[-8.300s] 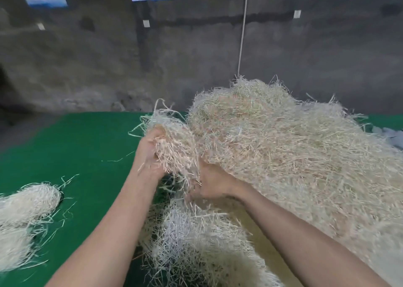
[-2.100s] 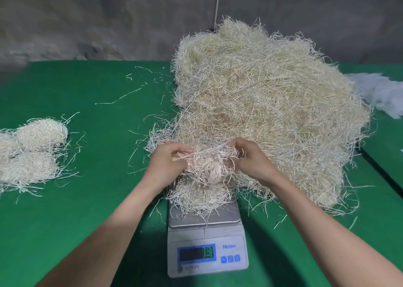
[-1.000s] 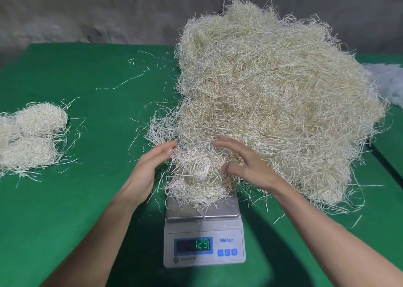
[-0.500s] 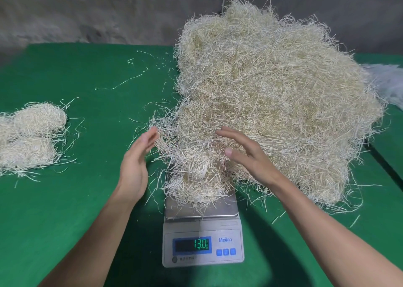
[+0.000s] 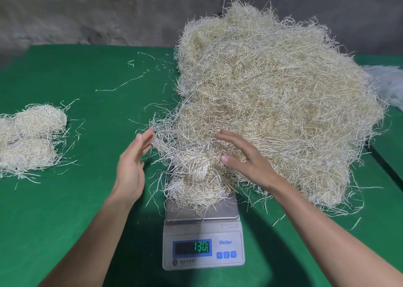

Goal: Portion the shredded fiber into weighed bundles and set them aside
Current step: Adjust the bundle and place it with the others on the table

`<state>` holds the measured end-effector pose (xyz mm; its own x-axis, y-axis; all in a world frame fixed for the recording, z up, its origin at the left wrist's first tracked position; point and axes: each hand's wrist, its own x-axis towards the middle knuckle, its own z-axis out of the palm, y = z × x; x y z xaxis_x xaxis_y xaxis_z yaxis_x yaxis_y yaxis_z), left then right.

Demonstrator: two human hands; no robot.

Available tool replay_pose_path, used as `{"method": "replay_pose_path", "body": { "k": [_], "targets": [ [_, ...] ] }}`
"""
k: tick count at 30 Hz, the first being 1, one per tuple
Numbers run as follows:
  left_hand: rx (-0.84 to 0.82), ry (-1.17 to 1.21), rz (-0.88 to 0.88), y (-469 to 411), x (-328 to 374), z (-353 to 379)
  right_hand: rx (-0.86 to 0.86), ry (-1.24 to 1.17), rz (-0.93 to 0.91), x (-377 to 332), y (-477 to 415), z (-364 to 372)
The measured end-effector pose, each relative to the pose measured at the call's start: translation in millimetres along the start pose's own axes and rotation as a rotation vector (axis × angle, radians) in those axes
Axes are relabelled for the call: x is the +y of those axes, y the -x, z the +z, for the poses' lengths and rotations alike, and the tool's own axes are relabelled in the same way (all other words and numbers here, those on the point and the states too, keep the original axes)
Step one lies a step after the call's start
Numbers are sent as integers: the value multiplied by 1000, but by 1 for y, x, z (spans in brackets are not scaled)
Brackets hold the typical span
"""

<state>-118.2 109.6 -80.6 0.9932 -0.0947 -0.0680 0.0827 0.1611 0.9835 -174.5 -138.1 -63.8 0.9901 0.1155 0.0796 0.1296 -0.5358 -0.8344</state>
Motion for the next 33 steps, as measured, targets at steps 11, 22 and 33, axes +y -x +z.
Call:
{"method": "replay_pose_path", "body": {
  "k": [11, 22, 33],
  "targets": [
    [-343, -361, -335, 2, -19, 9, -198, 426, -19, 47, 12, 47],
    [48, 276, -300, -27, -10, 8, 155, -183, 357, 30, -19, 48],
    [-82, 194, -329, -44, 42, 82, 73, -290, 185, -27, -50, 11]
  ]
}}
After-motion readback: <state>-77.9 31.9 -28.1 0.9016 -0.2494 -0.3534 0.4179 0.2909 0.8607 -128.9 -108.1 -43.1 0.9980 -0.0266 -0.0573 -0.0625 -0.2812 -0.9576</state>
